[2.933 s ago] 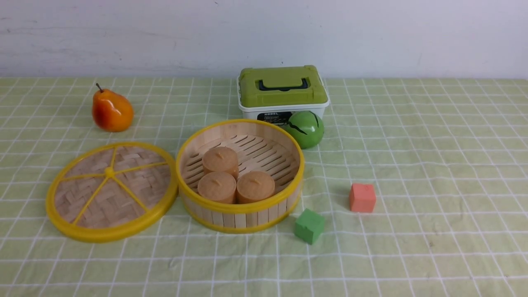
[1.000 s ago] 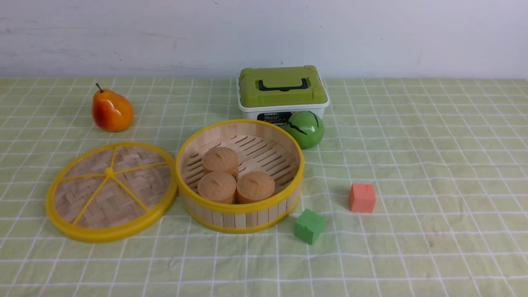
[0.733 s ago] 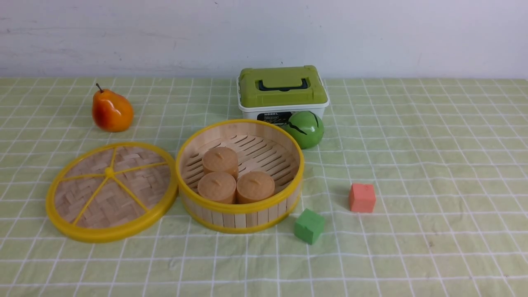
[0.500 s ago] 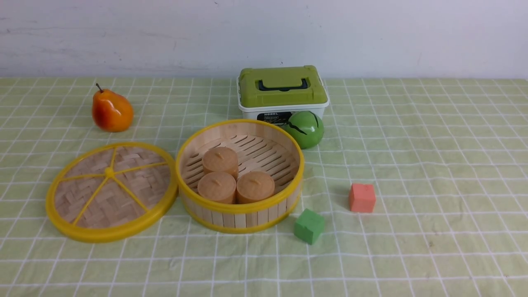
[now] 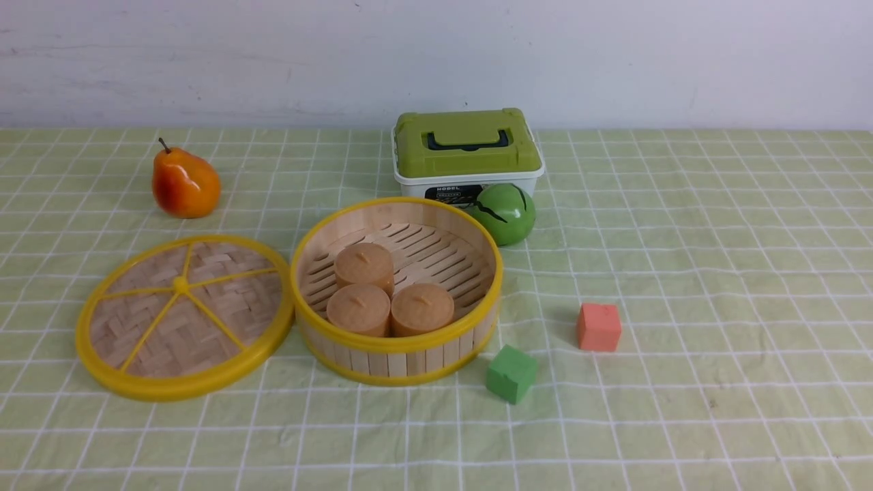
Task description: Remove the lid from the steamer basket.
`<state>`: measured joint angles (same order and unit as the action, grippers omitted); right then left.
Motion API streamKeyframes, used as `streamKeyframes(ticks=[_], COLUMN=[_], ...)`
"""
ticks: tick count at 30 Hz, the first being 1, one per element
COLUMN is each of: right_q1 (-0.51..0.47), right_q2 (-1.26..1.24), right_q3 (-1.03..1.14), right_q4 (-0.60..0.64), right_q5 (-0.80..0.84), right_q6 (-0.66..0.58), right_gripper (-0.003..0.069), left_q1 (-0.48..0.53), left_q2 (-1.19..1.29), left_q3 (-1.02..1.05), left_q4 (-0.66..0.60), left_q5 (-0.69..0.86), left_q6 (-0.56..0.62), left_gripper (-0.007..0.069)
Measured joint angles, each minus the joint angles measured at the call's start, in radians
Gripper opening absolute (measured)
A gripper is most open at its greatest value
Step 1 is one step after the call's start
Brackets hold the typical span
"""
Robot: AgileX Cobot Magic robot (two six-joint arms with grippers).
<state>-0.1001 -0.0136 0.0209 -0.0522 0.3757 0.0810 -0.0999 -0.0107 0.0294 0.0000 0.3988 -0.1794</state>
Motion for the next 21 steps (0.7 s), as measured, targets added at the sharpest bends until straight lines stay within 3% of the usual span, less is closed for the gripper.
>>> streamKeyframes(ticks=[21], right_q1=[0.0], right_q2=[0.0], right_q3=[0.0], right_q4=[0.0], right_q5=[0.0], right_q6=[0.0], right_gripper=[0.0241], left_q1=[0.0], left_q2=[0.0], left_q3=[0.0], left_q4=[0.0], left_q5=[0.0], left_q6=[0.0], left_gripper=[0.0044])
